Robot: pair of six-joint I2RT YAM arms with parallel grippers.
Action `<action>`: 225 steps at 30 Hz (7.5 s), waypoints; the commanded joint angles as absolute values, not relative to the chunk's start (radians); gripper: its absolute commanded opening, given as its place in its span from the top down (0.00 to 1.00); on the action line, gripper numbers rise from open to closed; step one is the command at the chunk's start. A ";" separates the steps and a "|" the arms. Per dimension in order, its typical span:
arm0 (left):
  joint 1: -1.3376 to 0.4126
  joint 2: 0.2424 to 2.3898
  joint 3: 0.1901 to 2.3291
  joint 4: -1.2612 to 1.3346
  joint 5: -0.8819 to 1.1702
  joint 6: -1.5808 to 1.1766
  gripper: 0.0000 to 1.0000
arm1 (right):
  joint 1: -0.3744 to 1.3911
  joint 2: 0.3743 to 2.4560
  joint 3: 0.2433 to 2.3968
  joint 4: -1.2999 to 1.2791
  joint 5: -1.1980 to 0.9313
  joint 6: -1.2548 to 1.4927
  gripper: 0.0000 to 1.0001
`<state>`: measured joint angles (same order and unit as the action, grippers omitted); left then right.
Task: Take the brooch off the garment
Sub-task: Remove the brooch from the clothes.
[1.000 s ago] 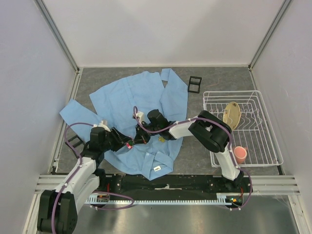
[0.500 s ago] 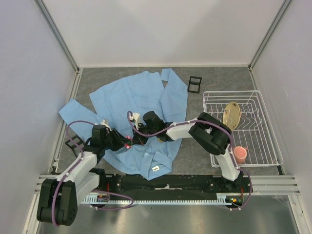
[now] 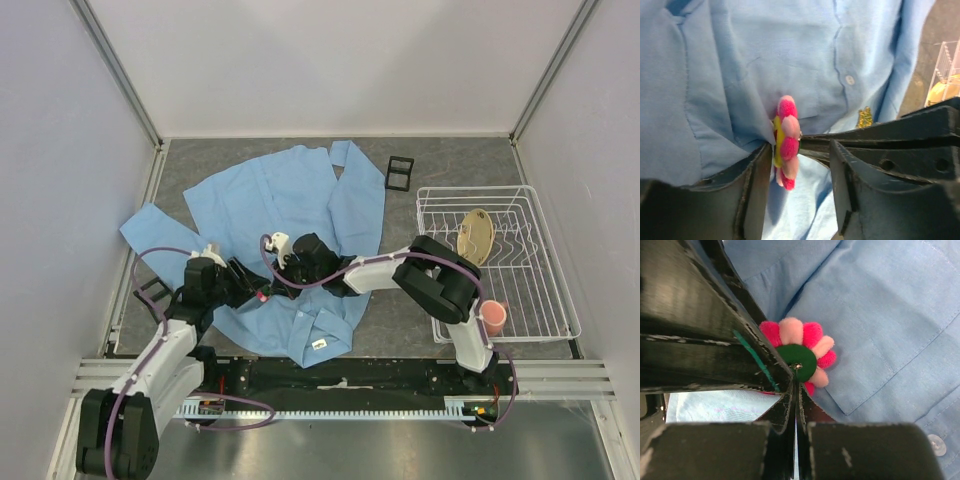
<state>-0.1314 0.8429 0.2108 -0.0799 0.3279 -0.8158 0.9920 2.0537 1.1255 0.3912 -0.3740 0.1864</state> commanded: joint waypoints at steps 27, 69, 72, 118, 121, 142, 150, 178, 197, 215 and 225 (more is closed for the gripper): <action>-0.135 0.833 0.221 -0.058 0.327 -0.824 0.38 | 1.017 2.008 1.114 0.483 -0.262 0.234 1.00; -0.135 0.827 0.098 0.196 0.423 -0.769 0.98 | 0.798 2.204 1.091 0.863 -0.934 0.626 0.51; -0.135 0.836 0.098 0.196 0.419 -0.770 0.98 | 0.796 2.218 1.083 0.951 -0.940 0.693 0.54; -0.135 0.813 0.072 0.252 0.433 -0.789 0.98 | 0.796 2.307 1.065 1.192 -1.012 0.839 0.53; -0.135 0.815 0.081 0.241 0.429 -0.779 0.98 | 0.796 2.312 1.066 1.190 -1.012 0.844 0.54; -0.137 0.801 0.087 0.296 0.515 -0.857 0.98 | 0.836 2.307 1.146 0.792 -0.904 0.621 0.92; -0.137 0.804 0.072 0.316 0.526 -0.873 0.98 | 0.854 2.287 1.192 0.575 -0.764 0.522 1.00; -0.137 0.911 0.123 0.212 0.479 -0.776 0.98 | 0.764 2.233 1.020 1.115 -0.928 0.877 0.83; -0.144 0.827 0.074 0.247 0.477 -0.824 0.41 | 0.785 2.154 0.948 1.005 -0.666 0.830 1.00; -0.178 0.968 0.097 0.362 0.448 -0.827 0.46 | 0.788 2.168 0.946 1.071 -0.696 0.879 1.00; -0.189 1.005 0.100 0.393 0.434 -0.834 0.50 | 0.796 2.168 0.953 1.058 -0.703 0.867 1.00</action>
<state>-0.1825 0.9974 0.0719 0.3286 0.4538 -0.8303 0.7841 2.2032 0.9463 1.0008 -0.6991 0.8711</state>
